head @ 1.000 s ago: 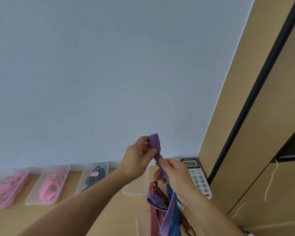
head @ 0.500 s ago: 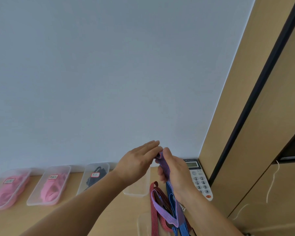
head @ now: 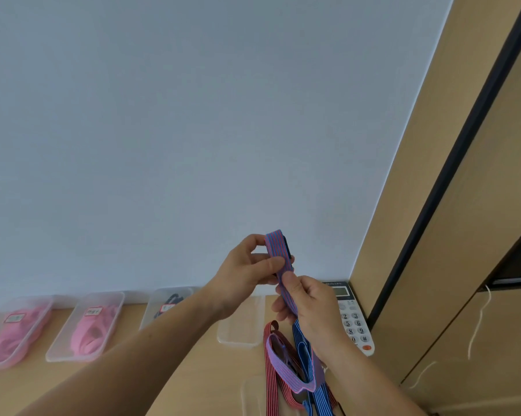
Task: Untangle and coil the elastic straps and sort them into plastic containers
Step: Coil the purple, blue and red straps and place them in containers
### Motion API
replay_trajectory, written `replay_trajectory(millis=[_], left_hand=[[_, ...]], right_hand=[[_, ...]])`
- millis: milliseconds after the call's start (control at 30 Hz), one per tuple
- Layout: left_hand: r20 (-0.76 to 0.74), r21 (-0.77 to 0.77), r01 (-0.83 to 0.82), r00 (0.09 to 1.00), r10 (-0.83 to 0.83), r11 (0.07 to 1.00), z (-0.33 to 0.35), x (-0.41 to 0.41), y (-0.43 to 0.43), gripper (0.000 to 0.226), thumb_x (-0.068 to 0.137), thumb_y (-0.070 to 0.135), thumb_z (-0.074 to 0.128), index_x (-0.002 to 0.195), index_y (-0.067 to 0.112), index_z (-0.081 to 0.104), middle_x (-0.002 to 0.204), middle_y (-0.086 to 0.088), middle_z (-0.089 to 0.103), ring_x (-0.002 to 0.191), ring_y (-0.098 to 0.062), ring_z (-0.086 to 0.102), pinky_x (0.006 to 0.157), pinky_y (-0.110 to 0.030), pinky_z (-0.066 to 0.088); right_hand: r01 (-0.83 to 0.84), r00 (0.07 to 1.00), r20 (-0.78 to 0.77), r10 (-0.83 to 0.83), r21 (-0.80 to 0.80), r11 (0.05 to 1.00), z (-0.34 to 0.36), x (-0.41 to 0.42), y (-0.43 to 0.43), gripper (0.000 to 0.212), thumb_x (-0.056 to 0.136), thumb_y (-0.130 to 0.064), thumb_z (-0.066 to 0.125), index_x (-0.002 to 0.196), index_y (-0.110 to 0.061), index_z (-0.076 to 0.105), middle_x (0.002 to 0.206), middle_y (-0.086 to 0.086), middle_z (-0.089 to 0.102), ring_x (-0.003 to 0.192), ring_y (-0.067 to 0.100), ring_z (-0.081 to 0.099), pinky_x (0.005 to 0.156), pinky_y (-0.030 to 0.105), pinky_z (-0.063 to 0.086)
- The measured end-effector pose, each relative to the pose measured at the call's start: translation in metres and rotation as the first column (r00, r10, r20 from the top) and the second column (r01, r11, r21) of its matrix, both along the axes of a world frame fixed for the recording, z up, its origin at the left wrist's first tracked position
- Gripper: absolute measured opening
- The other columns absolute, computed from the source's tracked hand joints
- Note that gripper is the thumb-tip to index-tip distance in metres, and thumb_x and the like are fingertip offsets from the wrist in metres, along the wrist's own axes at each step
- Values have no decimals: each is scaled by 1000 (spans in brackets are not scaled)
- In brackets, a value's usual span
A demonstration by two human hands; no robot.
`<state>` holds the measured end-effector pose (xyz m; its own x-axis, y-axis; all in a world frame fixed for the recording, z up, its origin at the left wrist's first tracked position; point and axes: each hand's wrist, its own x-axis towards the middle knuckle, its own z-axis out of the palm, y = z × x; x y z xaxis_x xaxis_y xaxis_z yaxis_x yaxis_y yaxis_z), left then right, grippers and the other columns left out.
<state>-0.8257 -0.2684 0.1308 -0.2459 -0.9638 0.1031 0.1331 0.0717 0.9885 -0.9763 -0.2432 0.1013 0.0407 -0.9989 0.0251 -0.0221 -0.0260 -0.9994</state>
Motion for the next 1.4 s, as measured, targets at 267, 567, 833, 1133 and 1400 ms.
replay_trajectory(millis=[267, 567, 833, 1133, 1400], left_hand=[[260, -215, -75, 957, 131, 974, -9, -3, -2, 26, 97, 9, 59, 120, 15, 48, 100, -7, 75, 81, -24, 67, 79, -37, 56], [560, -714, 59, 645, 519, 698, -33, 5, 5, 29, 96, 31, 55, 124, 25, 50, 99, 5, 73, 88, -23, 71, 73, -36, 56], [476, -879, 292, 553, 684, 376, -29, 4, 2, 36, 86, 9, 46, 121, 18, 47, 119, -9, 71, 86, -25, 74, 55, -31, 59], [91, 78, -68, 994, 61, 995, -15, -5, 4, 33, 99, 20, 52, 131, 16, 56, 113, -3, 71, 96, -14, 69, 86, -35, 52], [119, 41, -29, 993, 24, 999, -5, -6, 4, 27, 97, 16, 59, 122, 5, 55, 110, -4, 75, 93, -18, 67, 88, -38, 50]], right_hand=[[-21, 1000, 10, 20, 88, 996, -3, -6, 3, 32, 99, -27, 55, 84, -1, 65, 69, 15, 73, 58, 18, 66, 60, 31, 45], [-8, 998, 59, 0, 130, 991, -3, -5, 8, 44, 100, -35, 50, 93, 5, 65, 52, 8, 60, 41, 18, 47, 40, 23, 37], [-54, 990, 131, 45, 67, 996, 2, -4, 6, 78, 69, -71, 57, 90, 4, 64, 56, 7, 58, 42, 17, 45, 40, 24, 35], [-13, 993, 118, 19, -49, 999, -2, -4, 1, 35, 87, -44, 58, 86, -10, 66, 69, 7, 71, 51, 14, 57, 49, 24, 45], [7, 1000, 14, -7, 35, 999, -10, -5, 2, 34, 97, -33, 55, 82, -4, 64, 58, 8, 67, 44, 17, 55, 42, 25, 45]])
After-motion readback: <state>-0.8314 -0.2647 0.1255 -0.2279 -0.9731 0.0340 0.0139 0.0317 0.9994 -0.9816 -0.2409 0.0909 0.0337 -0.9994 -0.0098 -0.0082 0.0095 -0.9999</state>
